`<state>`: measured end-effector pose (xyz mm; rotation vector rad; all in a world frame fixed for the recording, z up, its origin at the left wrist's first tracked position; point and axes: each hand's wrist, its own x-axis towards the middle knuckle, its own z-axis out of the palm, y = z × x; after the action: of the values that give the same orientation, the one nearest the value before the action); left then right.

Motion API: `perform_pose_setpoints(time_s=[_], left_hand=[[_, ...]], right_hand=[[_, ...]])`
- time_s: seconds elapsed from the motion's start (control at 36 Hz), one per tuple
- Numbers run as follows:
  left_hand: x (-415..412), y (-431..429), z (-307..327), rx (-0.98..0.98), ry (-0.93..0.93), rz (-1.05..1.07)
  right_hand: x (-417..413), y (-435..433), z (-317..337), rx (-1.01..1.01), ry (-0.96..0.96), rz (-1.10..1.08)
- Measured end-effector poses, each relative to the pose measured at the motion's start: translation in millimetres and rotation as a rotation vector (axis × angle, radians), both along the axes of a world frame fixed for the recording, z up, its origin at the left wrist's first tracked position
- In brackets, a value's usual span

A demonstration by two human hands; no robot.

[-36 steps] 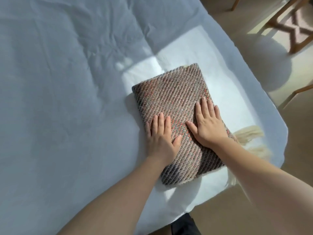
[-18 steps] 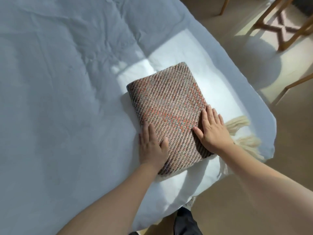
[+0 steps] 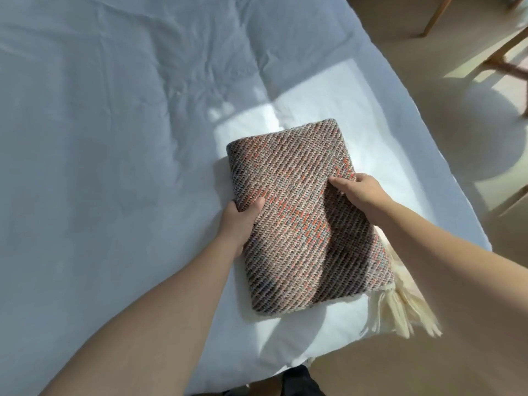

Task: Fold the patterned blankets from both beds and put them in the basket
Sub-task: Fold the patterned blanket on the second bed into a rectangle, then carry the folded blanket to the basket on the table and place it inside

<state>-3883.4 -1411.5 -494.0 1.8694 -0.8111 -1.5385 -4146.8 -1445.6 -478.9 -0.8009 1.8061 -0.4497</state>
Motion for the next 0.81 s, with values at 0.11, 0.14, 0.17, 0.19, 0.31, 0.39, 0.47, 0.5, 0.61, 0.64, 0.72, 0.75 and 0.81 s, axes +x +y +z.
perform_pose_setpoints(time_s=[0.11, 0.14, 0.17, 0.19, 0.31, 0.39, 0.47, 0.5, 0.61, 0.64, 0.72, 0.75, 0.81], left_hand=[[-1.0, -1.1, 10.8, -0.052, 0.034, 0.020], [-0.8, -0.5, 13.7, -0.066, 0.050, 0.021], [-0.6, 0.3, 16.4, -0.078, 0.071, 0.023], [-0.2, 0.4, 19.2, -0.094, 0.092, 0.025], [-1.7, 0.3, 42.0, -0.140, 0.119, 0.015], [-2.7, -3.7, 69.6, -0.182, 0.113, -0.021], [-6.8, -9.9, 107.2, -0.233, 0.121, -0.072], [-8.8, -12.1, 122.7, -0.250, 0.124, -0.092], [-22.1, -17.1, 196.3, -0.340, 0.136, -0.207], [-26.5, -17.4, 214.9, -0.368, 0.133, -0.231], [-42.0, -15.6, 270.7, -0.461, 0.125, -0.309], [-48.4, -14.3, 288.8, -0.487, 0.121, -0.337], [-62.3, -11.9, 320.9, -0.530, 0.125, -0.384]], right_hand=[[-3.6, -8.3, 13.7, 0.191, -0.312, -0.042], [-3.9, -8.4, 19.5, 0.208, -0.366, -0.032], [-3.2, -7.7, 25.7, 0.212, -0.399, -0.029], [-2.2, -6.7, 31.1, 0.204, -0.421, -0.045], [-0.4, 2.4, 52.9, 0.082, -0.377, -0.109], [-3.9, 12.7, 78.6, -0.046, -0.297, -0.122], [-8.2, 23.1, 117.8, -0.169, -0.234, -0.164], [-9.7, 26.2, 134.0, -0.216, -0.209, -0.180], [-18.9, 47.2, 203.4, -0.371, -0.101, -0.244], [-22.7, 53.6, 220.1, -0.405, -0.067, -0.265], [-34.2, 75.8, 273.9, -0.480, -0.042, -0.322], [-37.7, 84.0, 292.1, -0.506, -0.035, -0.335], [-46.6, 98.2, 324.4, -0.569, -0.051, -0.379]])
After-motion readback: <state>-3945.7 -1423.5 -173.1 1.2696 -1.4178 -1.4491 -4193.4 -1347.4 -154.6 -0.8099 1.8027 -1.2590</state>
